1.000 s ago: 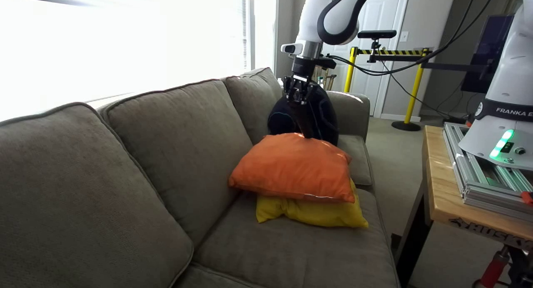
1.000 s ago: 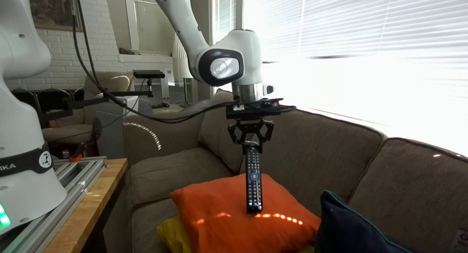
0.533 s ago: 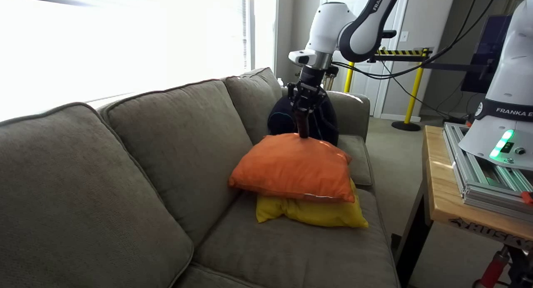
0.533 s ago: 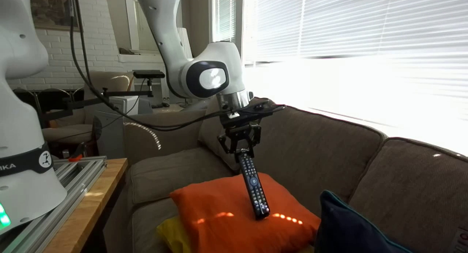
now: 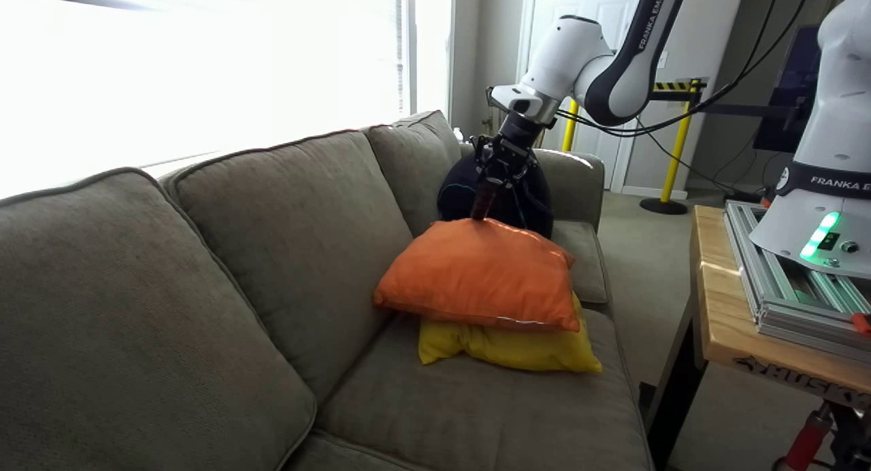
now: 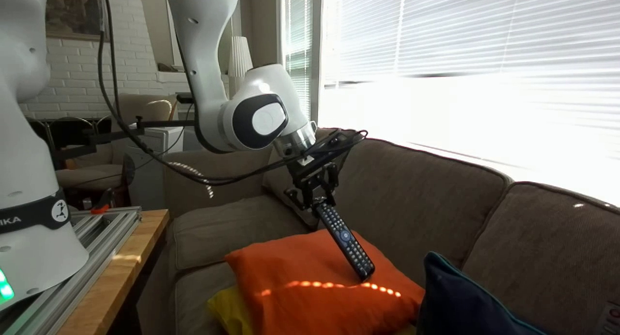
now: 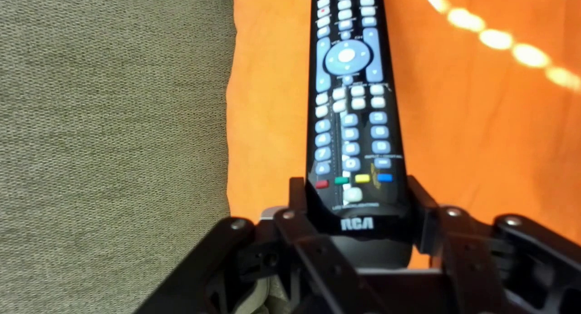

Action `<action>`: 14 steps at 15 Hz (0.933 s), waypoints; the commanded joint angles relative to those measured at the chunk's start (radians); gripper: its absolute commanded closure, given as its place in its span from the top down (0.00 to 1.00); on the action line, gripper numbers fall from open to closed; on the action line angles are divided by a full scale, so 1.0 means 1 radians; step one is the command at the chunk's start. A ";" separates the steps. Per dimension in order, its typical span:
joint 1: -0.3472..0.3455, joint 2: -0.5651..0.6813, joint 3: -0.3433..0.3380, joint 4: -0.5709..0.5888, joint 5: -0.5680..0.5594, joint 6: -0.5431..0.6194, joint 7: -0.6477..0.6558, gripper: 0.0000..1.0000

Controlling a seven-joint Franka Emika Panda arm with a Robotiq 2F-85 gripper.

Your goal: Remove the remotes from the bag

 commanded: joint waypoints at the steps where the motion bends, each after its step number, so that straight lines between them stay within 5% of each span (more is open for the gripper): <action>1: 0.178 0.049 -0.164 -0.014 0.077 0.080 -0.008 0.28; 4: 0.307 0.091 -0.247 -0.018 0.183 0.080 0.031 0.28; 6: 0.343 0.109 -0.241 -0.023 0.230 0.073 0.066 0.28; 13: 0.383 0.125 -0.201 -0.032 0.253 0.061 0.164 0.28; 14: 0.381 0.126 -0.197 -0.033 0.255 0.065 0.180 0.42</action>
